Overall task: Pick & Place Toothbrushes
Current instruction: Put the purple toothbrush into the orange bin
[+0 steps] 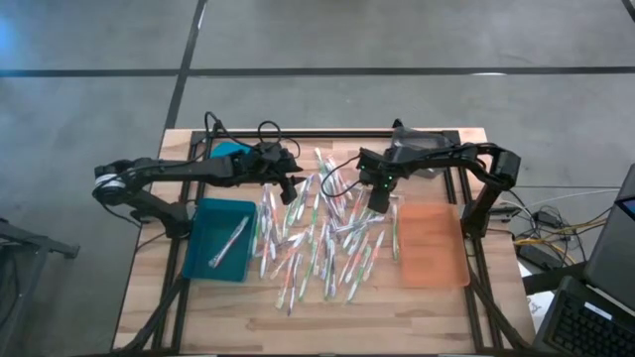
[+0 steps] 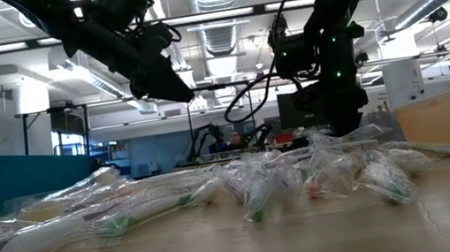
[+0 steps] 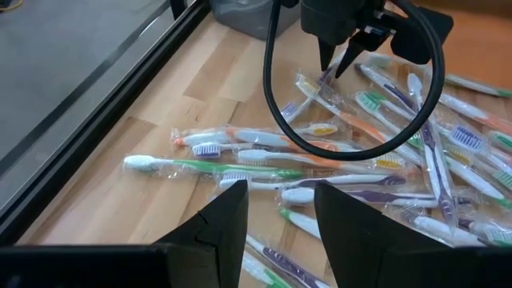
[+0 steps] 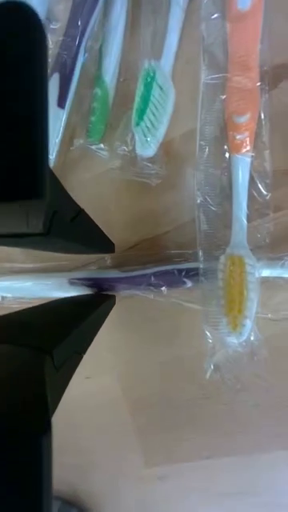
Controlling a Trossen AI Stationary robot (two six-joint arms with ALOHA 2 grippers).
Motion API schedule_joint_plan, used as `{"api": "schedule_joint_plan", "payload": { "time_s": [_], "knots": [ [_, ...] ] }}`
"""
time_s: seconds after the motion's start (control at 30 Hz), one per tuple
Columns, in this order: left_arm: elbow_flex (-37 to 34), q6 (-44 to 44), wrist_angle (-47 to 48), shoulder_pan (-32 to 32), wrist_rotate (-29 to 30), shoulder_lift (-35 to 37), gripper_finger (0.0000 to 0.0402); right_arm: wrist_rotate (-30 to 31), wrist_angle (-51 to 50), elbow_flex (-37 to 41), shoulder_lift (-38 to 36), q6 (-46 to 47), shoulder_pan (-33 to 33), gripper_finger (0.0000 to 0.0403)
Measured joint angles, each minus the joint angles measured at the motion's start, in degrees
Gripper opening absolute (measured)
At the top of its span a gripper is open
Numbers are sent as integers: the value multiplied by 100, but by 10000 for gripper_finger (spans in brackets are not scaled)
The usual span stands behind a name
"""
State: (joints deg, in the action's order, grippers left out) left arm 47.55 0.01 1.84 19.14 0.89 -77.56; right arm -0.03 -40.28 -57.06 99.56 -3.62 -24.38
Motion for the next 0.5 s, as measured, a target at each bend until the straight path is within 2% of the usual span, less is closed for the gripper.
{"api": "schedule_joint_plan", "payload": {
  "time_s": [0.4,0.5],
  "knots": [
    [0,-4,121,0,2,0,151,7,203,140,-6,47,0,20],
    [0,-2,121,0,2,0,151,5,152,104,-6,81,0,18]
  ]
}}
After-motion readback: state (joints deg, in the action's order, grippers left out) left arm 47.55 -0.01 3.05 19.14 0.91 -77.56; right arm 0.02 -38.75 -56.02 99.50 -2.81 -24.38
